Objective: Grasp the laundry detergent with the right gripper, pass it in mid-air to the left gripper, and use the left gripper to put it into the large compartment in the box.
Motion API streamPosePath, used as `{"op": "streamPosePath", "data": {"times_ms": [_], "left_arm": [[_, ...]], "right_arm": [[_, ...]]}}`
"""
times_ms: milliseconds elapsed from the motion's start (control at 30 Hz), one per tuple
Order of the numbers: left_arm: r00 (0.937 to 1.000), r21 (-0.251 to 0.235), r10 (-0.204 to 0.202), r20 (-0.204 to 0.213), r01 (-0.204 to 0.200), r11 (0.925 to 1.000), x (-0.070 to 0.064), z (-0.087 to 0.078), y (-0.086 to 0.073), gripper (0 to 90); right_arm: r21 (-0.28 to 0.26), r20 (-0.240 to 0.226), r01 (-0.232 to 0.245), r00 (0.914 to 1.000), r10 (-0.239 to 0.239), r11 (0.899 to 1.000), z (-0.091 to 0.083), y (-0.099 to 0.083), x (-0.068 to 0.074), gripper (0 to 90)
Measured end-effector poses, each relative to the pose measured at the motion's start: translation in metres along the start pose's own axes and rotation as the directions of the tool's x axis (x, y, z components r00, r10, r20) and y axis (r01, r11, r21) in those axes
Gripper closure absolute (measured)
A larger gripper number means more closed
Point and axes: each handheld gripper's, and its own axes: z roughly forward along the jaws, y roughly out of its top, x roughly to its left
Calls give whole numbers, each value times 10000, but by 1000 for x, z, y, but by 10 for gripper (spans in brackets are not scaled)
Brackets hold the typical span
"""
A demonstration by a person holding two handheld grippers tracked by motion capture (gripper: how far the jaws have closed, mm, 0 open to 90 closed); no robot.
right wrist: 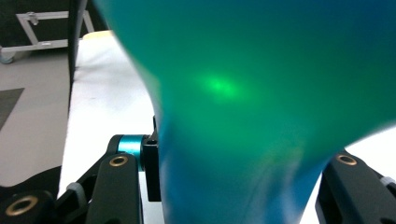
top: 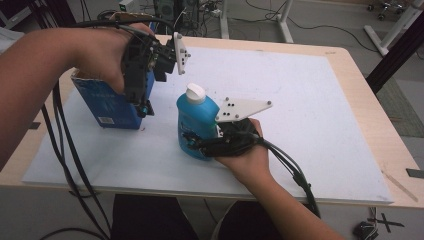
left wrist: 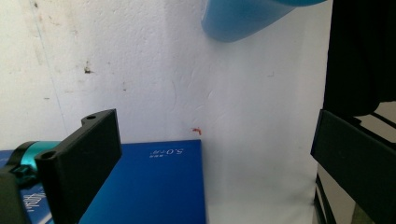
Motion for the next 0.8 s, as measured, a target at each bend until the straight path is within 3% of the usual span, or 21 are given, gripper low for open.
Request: {"op": "streamPosePath", "data": {"times_ms": [267,500,633,800], "left_arm": [[9997,117,-128,-199,130,9998,-1,-7,4,17],[9993,-56,-311,-223,310,9995,-3,-21,8,17],[9989,28,-413,-232,414,9991,-7,-30,13,17],[9994,-12,-322,-117,322,9995,-13,-40,21,17]], "right_arm": [[-155,-411,-10,9992,3,9999,-10,7,-5,463],[-56,-825,337,9960,-340,9994,-22,18,-14,462],[0,-1309,541,9899,-537,9985,-26,25,-19,462],[129,-2138,765,9742,-720,9970,-26,29,-25,462]]}}
